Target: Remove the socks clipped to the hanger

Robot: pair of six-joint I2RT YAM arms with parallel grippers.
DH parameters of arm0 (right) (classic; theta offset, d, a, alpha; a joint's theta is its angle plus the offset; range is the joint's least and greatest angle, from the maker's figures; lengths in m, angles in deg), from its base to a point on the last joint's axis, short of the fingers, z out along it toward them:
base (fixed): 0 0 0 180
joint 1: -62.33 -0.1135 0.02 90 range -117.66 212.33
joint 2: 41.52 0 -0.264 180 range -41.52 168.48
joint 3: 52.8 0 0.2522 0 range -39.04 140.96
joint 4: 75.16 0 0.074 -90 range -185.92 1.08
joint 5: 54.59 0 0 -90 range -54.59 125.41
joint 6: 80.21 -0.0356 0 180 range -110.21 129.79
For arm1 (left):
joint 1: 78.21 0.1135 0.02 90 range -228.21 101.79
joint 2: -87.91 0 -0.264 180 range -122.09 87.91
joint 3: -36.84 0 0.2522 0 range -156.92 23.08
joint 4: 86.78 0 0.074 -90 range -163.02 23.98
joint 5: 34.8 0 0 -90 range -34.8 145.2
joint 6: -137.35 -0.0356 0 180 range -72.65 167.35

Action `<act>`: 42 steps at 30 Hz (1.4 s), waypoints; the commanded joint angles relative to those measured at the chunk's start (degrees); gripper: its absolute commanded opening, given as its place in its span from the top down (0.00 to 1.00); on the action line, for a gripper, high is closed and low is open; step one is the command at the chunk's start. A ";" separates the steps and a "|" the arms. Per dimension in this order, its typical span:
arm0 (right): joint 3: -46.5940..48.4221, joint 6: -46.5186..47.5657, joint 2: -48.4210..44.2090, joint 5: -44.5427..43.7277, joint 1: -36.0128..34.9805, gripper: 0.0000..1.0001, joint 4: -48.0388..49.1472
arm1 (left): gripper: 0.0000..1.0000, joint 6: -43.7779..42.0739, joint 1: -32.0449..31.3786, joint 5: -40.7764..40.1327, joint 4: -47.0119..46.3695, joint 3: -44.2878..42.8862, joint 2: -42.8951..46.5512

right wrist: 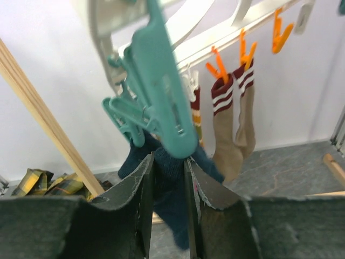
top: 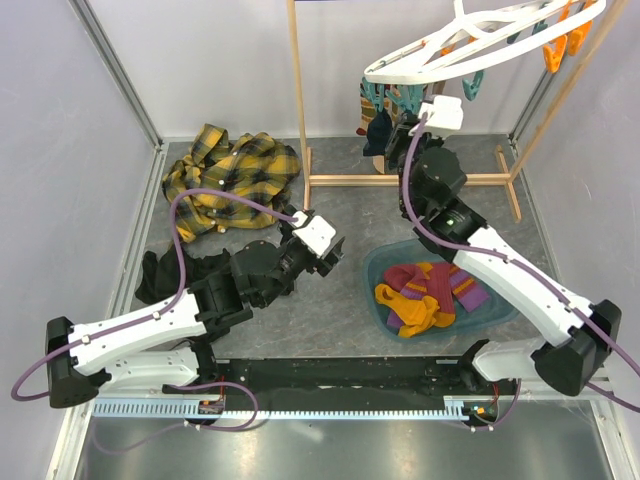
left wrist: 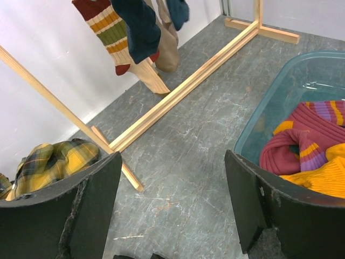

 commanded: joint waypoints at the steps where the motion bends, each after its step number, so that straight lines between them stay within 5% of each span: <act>1: -0.25 2.47 -4.44 0.08 1.64 0.67 -0.04 | 0.16 3.60 -0.27 0.83 -0.09 -3.04 -0.48; 11: 0.80 -1.05 -7.17 9.92 9.54 0.67 -7.24 | 0.16 12.75 0.34 1.36 6.51 -16.92 -10.50; 18: 0.10 -0.61 -8.57 19.15 11.22 0.66 -7.60 | 0.17 28.01 4.37 4.44 13.88 -34.93 -18.23; 24: -1.57 -0.53 -8.05 25.12 11.40 0.88 -5.32 | 0.22 50.43 17.54 15.32 17.33 -43.56 -22.54; 26: -2.09 -0.26 -8.05 26.89 11.40 1.00 -5.14 | 0.23 48.72 18.53 15.96 16.01 -46.10 -24.04; 42: -6.05 -3.87 -9.28 33.48 11.40 1.00 0.57 | 0.23 32.89 18.71 14.11 11.70 -60.44 -37.67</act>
